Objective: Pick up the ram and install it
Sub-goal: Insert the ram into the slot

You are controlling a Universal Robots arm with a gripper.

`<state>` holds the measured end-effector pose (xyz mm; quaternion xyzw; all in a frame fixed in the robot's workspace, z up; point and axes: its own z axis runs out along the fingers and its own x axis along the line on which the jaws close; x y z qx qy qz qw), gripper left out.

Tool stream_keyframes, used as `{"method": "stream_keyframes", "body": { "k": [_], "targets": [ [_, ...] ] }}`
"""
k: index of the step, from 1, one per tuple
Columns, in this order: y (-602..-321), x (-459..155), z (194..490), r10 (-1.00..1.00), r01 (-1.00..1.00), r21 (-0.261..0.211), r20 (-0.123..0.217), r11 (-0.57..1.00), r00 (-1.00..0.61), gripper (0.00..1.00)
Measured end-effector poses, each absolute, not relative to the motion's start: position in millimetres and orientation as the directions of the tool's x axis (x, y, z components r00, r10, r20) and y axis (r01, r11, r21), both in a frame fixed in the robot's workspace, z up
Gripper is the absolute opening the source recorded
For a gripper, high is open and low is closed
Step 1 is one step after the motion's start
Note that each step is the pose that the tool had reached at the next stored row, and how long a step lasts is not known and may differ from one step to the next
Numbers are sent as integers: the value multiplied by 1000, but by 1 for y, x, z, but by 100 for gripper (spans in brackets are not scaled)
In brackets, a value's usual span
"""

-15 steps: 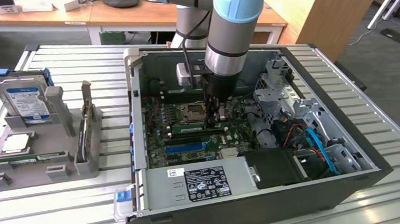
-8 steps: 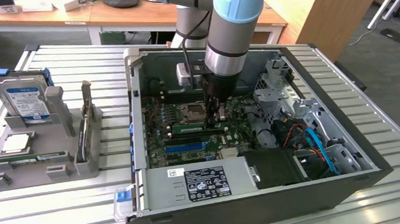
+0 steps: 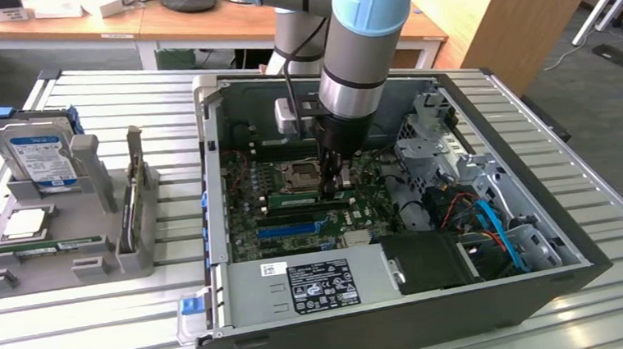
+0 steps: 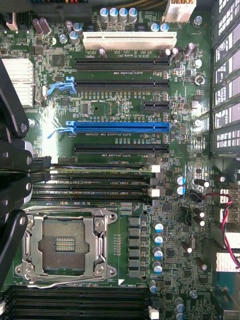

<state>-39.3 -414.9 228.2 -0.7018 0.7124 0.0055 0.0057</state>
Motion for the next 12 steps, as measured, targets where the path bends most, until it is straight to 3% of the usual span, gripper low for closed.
{"method": "stream_keyframes", "body": {
  "k": [12],
  "targets": [
    [-415,-39,228,-1000,-1000,0,-16,3,-3,12]
  ]
}}
